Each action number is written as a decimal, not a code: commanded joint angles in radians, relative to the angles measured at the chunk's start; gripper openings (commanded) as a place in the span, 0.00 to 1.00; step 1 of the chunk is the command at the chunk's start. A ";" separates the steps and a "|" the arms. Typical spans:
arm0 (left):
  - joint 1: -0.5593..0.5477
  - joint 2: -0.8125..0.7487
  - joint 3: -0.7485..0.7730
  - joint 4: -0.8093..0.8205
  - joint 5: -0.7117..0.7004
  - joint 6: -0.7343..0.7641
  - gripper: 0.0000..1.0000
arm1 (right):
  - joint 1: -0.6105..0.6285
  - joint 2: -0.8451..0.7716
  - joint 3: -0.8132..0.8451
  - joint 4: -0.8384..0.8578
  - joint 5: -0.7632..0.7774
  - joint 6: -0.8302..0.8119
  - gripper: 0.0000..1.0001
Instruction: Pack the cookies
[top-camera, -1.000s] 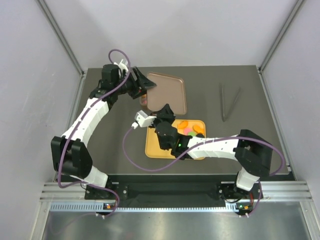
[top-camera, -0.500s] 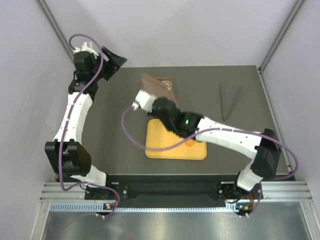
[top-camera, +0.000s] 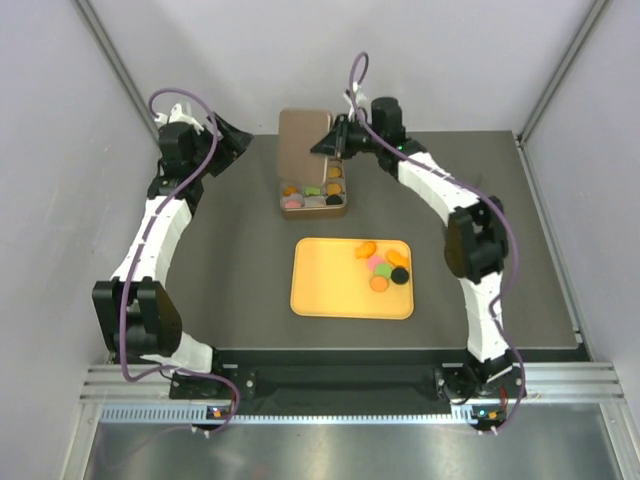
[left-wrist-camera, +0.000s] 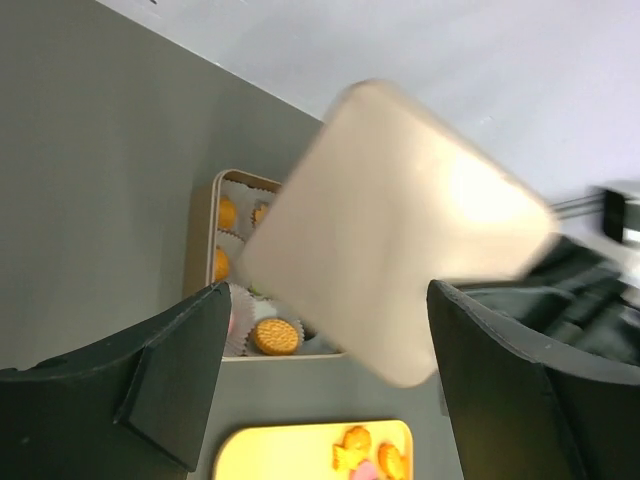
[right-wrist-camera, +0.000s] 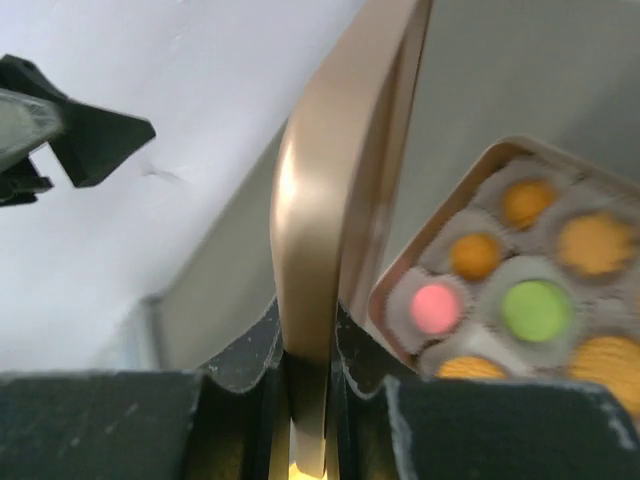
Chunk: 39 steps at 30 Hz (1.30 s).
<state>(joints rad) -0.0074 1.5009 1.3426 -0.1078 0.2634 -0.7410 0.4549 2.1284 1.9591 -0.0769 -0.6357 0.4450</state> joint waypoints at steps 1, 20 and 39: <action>0.000 0.025 -0.026 0.130 -0.012 0.060 0.84 | -0.024 0.129 0.038 0.462 -0.353 0.508 0.00; -0.020 0.350 0.030 0.184 0.051 0.106 0.84 | -0.117 0.484 0.130 0.896 -0.453 1.094 0.00; -0.051 0.487 -0.007 0.356 0.149 0.045 0.84 | -0.142 0.605 0.262 0.778 -0.483 1.064 0.01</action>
<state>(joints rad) -0.0425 1.9549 1.3350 0.1799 0.3931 -0.6884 0.3267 2.7369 2.1456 0.6857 -1.1141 1.5333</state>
